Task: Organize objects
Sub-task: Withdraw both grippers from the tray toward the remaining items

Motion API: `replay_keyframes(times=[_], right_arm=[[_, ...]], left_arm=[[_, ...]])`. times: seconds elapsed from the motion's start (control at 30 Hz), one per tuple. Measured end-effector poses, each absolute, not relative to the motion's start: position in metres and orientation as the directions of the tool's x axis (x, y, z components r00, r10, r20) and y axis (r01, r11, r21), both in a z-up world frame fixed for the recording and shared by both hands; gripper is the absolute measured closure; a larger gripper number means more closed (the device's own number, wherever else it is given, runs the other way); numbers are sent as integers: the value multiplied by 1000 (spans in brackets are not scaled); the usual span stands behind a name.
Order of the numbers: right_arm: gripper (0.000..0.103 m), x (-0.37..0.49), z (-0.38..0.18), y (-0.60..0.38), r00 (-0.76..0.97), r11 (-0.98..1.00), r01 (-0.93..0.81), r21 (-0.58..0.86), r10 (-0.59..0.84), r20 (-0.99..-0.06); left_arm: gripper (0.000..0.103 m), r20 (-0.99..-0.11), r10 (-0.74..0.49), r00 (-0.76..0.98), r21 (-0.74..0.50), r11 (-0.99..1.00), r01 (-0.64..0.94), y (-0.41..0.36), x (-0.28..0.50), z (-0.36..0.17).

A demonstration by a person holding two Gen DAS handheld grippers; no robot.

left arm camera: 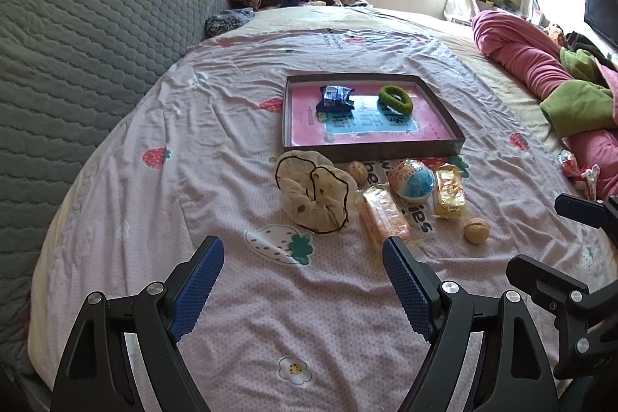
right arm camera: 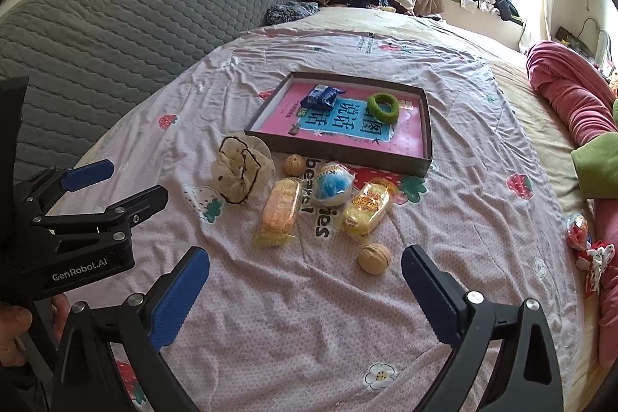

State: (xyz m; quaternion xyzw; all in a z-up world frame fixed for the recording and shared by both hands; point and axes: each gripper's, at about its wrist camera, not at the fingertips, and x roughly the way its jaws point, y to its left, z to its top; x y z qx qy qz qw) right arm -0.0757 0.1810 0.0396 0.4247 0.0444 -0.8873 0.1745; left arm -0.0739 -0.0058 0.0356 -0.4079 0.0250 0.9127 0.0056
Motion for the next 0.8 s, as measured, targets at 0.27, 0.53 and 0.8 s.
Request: replay_keyframes(times=[0.27, 0.53, 0.8], right_arm=[[2, -90, 25, 184, -572, -941, 329, 76, -263, -777], [2, -114, 12, 179, -556, -941, 329, 73, -255, -791], [2, -144, -8, 174, -534, -942, 328, 73, -249, -808]], left_arm=[[18, -763, -12, -646, 51, -998, -42, -4, -88, 18], [18, -779, -13, -627, 48, -998, -39, -6, -112, 0], [18, -787, -10, -617, 44, -998, -40, -5, -141, -17]])
